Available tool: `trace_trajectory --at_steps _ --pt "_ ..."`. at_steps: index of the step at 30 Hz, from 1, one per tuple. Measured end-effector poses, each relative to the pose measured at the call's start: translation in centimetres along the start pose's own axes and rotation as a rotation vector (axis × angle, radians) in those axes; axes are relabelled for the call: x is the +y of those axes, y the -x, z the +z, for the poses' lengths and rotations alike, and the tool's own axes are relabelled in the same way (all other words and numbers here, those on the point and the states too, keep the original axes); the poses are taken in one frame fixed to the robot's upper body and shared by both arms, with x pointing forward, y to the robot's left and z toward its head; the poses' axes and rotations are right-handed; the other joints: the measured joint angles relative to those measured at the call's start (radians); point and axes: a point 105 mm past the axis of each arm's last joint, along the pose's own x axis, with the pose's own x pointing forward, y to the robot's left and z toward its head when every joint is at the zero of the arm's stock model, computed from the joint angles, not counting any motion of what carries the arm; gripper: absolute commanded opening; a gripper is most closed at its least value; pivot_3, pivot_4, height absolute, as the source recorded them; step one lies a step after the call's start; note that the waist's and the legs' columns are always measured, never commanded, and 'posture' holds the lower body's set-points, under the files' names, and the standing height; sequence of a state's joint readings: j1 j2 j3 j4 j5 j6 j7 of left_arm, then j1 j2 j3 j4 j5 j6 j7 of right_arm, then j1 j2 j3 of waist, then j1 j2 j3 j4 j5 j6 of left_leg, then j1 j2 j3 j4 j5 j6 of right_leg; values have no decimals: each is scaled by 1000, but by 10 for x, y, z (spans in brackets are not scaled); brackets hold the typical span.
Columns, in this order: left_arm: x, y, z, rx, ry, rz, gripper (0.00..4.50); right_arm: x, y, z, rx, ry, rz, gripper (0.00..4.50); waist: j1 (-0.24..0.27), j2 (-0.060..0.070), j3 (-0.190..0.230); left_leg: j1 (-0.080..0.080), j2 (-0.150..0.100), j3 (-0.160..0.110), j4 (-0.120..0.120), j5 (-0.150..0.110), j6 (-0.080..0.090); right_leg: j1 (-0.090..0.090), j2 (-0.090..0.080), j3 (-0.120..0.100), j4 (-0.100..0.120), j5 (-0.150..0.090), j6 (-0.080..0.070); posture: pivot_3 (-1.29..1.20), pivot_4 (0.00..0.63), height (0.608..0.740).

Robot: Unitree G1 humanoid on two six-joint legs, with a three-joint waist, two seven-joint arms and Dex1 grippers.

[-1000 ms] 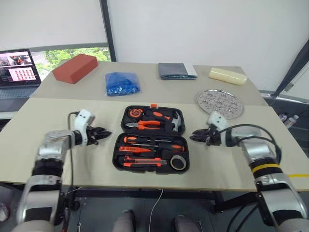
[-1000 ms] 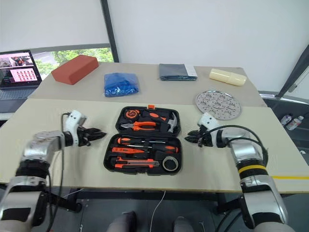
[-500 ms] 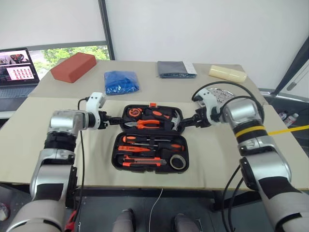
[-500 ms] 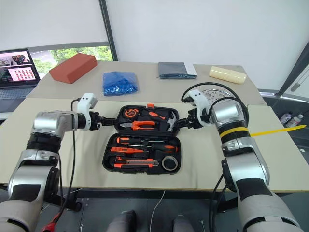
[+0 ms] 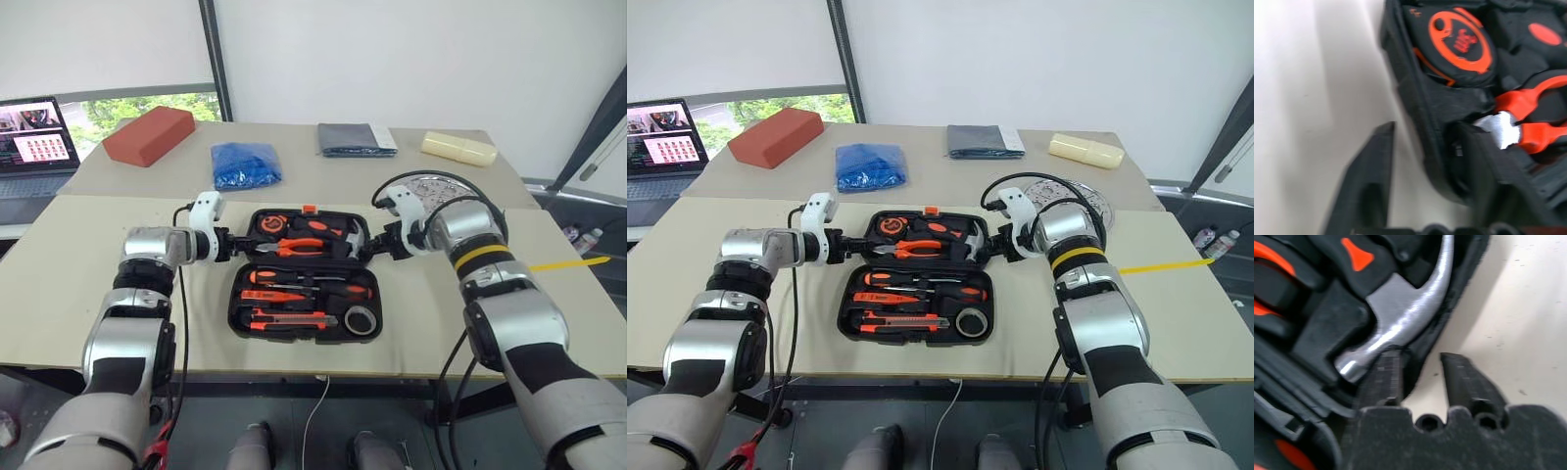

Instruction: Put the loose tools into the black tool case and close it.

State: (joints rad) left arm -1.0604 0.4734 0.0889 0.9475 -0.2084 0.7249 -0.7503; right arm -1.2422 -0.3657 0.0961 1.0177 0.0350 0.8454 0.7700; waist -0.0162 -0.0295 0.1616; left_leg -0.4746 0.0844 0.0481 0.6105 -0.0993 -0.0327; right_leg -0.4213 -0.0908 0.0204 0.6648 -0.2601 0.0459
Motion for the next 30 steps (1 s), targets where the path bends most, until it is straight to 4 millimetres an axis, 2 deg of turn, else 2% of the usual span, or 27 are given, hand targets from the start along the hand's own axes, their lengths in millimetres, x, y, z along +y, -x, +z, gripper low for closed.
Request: trace_trajectory --at_steps 3,7,11,13,17,22,23,24,25,27,29,30 --pt "3 2 3 -82 21 -26 19 -2 0 3 -74 -49 27 0 -2 0 0 0 0 0 -1 1 0 -1 0 0 -1 2 0 0 150 740" --pt "9 10 0 -222 -4 -71 6 -2 0 5 -226 3 71 0 -4 0 0 -2 0 0 -3 2 1 -2 0 0 -2 2 0 0 150 740" --pt "8 25 -2 -390 -136 -103 6 2 7 7 -414 163 96 0 -4 0 2 -3 0 0 -6 2 1 -3 0 0 -4 2 0 0 150 740" --pt "2 38 -3 -488 -260 -106 6 6 17 5 -529 356 70 0 0 0 2 -3 0 1 -8 2 1 -3 0 0 -7 2 0 0 150 740" --pt "-7 56 -20 -590 -437 -93 6 16 34 -15 -650 741 23 0 4 0 2 -3 -1 2 -10 2 1 -2 -1 0 -11 2 0 0 150 740" --pt "-18 80 -46 -657 -618 -77 6 25 44 -39 -723 1072 -43 0 3 1 2 -1 0 2 -7 2 1 1 -1 0 -10 2 0 0 150 740" --pt "-22 85 -53 -666 -656 -86 728 26 47 -47 -730 1135 -51 379 3 1 2 0 0 2 -7 2 1 2 -1 0 -11 2 0 0 150 740" --pt "-23 90 -61 -666 -681 -86 916 26 50 -53 -734 1182 -53 760 3 1 2 1 0 2 -7 2 1 3 -1 0 -12 2 0 0 150 740" --pt "-19 95 -71 -646 -694 -75 1385 24 51 -62 -721 1226 -51 972 3 1 2 3 0 2 -7 2 1 5 -1 0 -12 2 0 0 150 740" --pt "-2 112 -92 -588 -701 -15 2136 4 51 -92 -609 1241 -63 1684 6 1 2 7 0 2 -8 2 0 10 -2 -1 -16 2 0 0 150 740" --pt "6 122 -98 -569 -712 10 2881 -6 51 -109 -551 1238 -67 2378 5 1 2 8 0 2 -8 0 -2 12 -2 -1 -18 3 -1 0 150 740" --pt "5 125 -96 -571 -732 4 3028 -7 51 -113 -548 1245 -71 2509 4 1 2 8 0 2 -7 -2 -6 13 -2 -1 -19 2 -3 0 150 740"
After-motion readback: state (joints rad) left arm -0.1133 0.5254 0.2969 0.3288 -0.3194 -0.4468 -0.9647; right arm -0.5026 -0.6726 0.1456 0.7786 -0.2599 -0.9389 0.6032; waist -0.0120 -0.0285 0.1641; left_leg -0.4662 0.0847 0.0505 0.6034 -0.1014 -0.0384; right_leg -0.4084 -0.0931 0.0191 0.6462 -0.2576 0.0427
